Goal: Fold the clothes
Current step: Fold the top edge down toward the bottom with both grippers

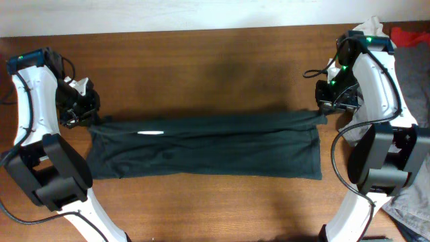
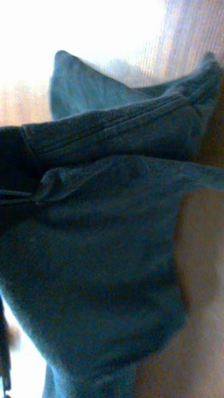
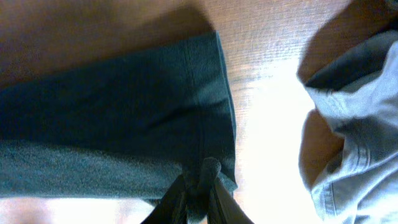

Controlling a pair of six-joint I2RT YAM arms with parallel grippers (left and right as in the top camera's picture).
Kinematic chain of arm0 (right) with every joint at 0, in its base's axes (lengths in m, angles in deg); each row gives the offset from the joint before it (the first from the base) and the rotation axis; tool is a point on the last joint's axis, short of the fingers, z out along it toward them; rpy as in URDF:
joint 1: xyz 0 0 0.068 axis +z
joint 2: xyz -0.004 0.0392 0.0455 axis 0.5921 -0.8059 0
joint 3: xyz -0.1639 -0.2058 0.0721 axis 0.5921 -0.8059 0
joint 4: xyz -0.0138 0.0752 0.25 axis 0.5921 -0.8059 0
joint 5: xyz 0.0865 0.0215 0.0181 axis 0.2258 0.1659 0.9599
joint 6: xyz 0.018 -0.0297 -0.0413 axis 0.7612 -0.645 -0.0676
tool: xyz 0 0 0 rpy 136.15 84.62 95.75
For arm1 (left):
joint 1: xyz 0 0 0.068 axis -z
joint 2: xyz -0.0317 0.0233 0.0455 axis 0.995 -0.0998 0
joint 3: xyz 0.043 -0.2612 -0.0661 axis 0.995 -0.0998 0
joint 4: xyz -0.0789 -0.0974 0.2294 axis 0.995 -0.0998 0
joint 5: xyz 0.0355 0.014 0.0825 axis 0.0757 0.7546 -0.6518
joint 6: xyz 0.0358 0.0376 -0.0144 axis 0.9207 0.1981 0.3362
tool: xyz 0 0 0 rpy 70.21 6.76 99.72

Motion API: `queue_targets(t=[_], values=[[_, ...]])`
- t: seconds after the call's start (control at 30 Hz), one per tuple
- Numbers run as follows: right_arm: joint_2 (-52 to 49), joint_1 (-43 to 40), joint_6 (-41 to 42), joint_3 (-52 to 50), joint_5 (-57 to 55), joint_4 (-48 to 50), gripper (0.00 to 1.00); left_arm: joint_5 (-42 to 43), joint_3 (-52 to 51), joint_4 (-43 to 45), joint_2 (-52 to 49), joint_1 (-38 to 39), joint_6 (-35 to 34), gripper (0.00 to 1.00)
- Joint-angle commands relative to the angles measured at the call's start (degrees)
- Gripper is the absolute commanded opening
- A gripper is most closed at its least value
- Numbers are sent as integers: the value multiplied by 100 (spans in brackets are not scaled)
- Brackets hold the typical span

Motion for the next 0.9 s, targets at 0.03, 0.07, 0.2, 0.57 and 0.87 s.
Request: queue_targets(t=[0.03, 0.07, 0.2, 0.57, 0.87], values=[[173, -13, -4, -37, -114, -208, 15, -251, 96, -179, 164, -46, 85, 1], [173, -13, -20, -37, -114, -256, 15, -247, 96, -264, 164, -46, 85, 1], [164, -13, -22, -37, -116, -426, 15, -232, 83, -605, 164, -11, 68, 1], [151, -13, -125, -162, -111, -669, 16, -424, -664, -428, 162, -9, 39, 1], [149, -15, -234, -835, -140, -380, 16, -684, -1425, -192, 162, -7, -92, 1]])
